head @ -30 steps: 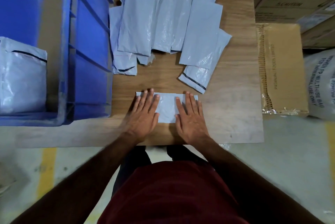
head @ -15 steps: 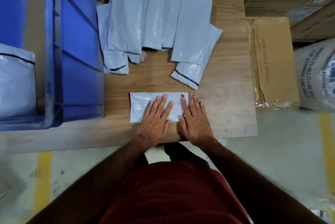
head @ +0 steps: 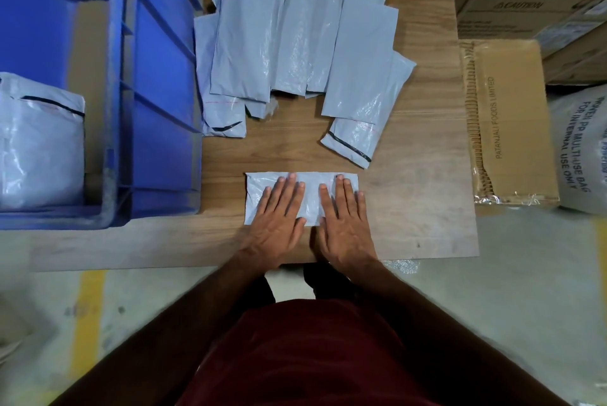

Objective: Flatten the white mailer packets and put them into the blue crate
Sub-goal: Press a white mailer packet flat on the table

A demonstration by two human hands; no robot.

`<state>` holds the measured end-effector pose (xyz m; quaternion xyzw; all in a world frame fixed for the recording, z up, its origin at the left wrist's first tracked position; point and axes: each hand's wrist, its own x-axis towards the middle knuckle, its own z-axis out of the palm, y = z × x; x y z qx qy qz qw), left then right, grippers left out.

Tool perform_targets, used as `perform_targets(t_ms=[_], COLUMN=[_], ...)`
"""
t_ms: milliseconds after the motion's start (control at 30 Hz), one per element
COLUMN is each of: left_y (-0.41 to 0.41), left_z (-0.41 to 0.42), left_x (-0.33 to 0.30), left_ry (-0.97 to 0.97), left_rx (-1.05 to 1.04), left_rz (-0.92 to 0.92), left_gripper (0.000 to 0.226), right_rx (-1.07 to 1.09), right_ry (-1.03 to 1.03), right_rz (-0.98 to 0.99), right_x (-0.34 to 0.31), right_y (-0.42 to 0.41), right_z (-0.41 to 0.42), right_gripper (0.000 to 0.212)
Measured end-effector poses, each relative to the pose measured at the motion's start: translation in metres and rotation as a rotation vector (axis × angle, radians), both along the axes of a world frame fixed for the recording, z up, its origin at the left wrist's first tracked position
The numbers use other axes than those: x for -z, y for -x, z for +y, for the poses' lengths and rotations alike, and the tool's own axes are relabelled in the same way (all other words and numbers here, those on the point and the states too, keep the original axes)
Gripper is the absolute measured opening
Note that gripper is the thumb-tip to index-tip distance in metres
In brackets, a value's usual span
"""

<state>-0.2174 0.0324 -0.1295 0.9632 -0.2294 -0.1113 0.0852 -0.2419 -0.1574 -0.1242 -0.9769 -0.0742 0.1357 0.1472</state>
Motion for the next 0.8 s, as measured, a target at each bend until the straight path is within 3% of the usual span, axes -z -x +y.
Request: perform_targets(t_ms=[100,200,467,667,800], left_y=[-0.001,0.002,-0.003,-0.016,-0.024], left_z=[0.014,0.029,0.050,0.066,0.064], left_x=[-0.001,0.006,-0.001,0.000,-0.012], left_ry=[-0.014,-0.062,-0.107,-0.163,-0.168], left_rx=[-0.136,-0.233,-0.048,0.113,0.140], left_rz=[-0.037,0.044,0.050,0.009,-0.014], left_gripper=[0.069,0.074,0.096,0.071,0.064], right_rx=[-0.059,-0.132,-0.175,-0.226,-0.209], right_ry=[-0.037,-0.055,-0.076,-0.122,-0.074], right_rz=[-0.029,-0.035,0.039,0.023,0.039], right_x=[-0.007,-0.003,0.000,-0.008,-0.008], right_y=[-0.008,-0.015,-0.019,-0.016,-0.015], right_z=[0.013,0.026,0.023,0.002,0.003], right_gripper=[0.075,0.070,0.067,0.081,0.075])
